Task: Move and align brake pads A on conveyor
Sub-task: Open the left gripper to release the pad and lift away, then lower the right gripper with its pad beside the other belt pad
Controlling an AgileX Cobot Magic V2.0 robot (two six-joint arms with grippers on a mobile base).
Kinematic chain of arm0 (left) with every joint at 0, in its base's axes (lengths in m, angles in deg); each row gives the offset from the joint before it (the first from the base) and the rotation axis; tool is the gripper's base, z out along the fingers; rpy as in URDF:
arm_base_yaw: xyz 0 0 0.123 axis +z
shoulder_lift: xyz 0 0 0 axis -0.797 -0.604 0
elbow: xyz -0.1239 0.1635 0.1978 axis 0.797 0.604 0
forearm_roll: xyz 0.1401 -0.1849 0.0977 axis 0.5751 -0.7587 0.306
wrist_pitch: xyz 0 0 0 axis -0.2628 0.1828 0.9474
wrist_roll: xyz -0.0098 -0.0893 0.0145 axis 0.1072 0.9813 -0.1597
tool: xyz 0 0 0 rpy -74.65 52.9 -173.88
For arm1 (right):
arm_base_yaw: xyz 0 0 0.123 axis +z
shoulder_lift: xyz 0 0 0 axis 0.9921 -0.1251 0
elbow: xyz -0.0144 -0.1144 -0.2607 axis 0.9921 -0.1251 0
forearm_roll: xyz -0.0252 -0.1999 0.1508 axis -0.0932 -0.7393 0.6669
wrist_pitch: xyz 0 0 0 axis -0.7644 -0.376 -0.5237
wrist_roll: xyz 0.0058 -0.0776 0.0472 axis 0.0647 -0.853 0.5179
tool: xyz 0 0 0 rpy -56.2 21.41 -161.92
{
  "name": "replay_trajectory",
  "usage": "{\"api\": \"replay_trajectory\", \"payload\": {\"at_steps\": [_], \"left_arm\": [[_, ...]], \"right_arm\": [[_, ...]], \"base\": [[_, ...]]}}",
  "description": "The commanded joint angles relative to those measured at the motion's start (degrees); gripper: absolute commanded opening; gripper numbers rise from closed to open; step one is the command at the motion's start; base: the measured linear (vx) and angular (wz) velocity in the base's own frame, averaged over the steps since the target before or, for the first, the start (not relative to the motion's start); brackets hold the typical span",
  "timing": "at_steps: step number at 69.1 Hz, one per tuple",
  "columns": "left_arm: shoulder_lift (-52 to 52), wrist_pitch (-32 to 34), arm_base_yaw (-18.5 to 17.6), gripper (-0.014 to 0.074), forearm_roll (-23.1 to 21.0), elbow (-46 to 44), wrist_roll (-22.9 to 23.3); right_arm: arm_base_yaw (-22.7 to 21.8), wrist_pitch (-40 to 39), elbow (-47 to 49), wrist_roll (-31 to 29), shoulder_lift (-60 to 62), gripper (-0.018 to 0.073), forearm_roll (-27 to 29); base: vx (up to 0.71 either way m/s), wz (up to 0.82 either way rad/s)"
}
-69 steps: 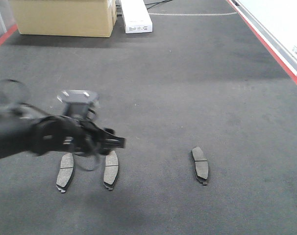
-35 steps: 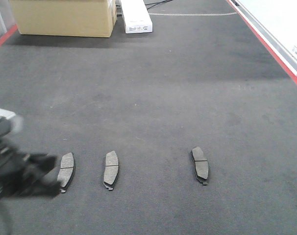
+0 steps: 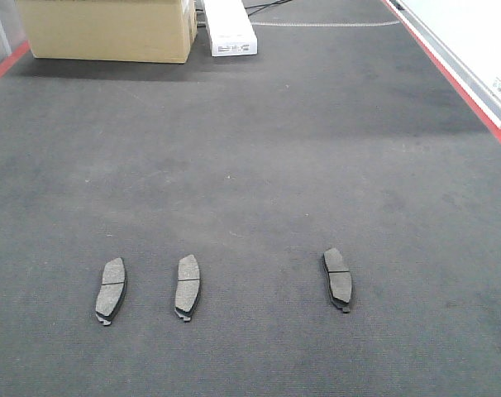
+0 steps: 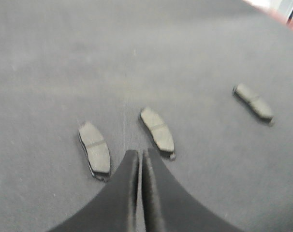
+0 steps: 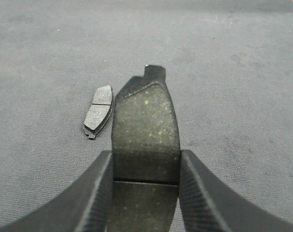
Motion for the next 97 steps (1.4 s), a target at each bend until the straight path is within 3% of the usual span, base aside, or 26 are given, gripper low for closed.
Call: {"api": "replay_trajectory", "payload": {"at_steps": [1,41,57,91,97], "left_arm": [[3.6,2.7,-0.3,-0.0008,0.3,-0.9,0.0],[6.2,2.6,-0.3,-0.0006,0.3,-0.9,0.0],[6.2,2.6,-0.3,-0.0006,0.3,-0.9,0.0],[6.2,2.6,-0.3,-0.0006,0.3,-0.9,0.0],[6.2,2.6,-0.3,-0.0006,0.3,-0.9,0.0]], "right_arm": [[-0.1,-5.1,1.7,-0.4,-0.3,-0.0001,0.4],[-0.1,-5.5,1.7,-0.4,-0.3,-0.0001,0.7],[-0.1,-9.3,2.4,-0.7,-1.7,0.0005,3.2],[-0.1,-11.7,23.7,-0.8,-41.7,0.0024,5.1],[2.2,-11.5,29.0,-1.3,-49.8,0.0032,6.2]], "base": [[0.0,0.0],[0.0,0.0],[0.0,0.0],[0.0,0.0],[0.0,0.0]]}}
